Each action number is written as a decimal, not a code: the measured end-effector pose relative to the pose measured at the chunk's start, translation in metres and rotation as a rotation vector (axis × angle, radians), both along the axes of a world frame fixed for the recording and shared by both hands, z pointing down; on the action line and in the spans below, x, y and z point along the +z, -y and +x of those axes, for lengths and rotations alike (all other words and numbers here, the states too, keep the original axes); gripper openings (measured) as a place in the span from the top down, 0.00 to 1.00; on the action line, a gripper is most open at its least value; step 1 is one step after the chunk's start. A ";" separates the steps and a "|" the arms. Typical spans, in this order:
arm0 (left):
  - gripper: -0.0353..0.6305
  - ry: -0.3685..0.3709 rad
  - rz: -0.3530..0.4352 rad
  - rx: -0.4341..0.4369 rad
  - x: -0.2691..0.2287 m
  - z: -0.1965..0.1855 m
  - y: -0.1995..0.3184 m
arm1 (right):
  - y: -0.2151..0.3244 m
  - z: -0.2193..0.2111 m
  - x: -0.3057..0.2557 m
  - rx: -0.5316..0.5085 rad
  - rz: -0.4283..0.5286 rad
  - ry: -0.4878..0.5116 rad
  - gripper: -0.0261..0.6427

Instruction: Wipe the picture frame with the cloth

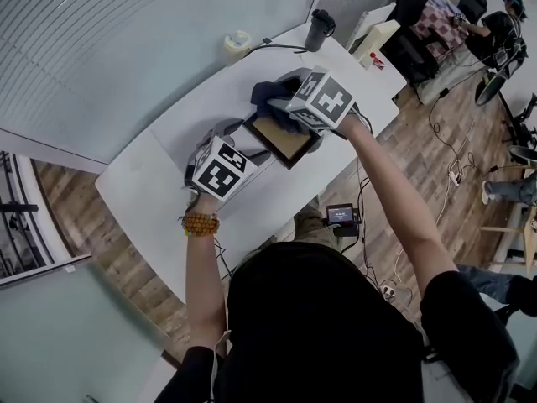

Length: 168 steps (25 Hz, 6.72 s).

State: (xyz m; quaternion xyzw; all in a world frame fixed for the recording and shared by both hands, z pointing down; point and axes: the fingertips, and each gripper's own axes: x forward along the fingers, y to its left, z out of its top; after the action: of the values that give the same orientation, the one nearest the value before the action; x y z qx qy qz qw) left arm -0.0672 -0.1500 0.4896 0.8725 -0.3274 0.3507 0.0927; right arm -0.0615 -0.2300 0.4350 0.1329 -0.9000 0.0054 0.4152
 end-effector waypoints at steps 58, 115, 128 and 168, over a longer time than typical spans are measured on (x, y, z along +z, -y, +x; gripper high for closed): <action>0.40 0.003 0.000 0.024 0.000 0.005 -0.005 | -0.036 0.005 -0.007 -0.088 -0.310 0.211 0.83; 0.51 -0.012 -0.002 0.046 0.001 0.010 -0.004 | -0.037 0.110 0.044 0.344 -0.082 0.131 0.84; 0.51 -0.016 -0.004 0.047 0.001 0.009 -0.004 | -0.103 0.070 0.043 0.248 -0.015 0.088 0.84; 0.52 -0.038 0.023 0.003 -0.003 0.008 -0.001 | -0.096 -0.029 0.045 -0.638 0.258 -0.347 0.84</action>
State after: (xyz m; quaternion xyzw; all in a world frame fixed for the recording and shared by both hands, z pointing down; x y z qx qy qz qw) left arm -0.0595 -0.1486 0.4863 0.8804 -0.3283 0.3307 0.0883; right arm -0.0902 -0.1343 0.4800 -0.1037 -0.8058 -0.2598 0.5220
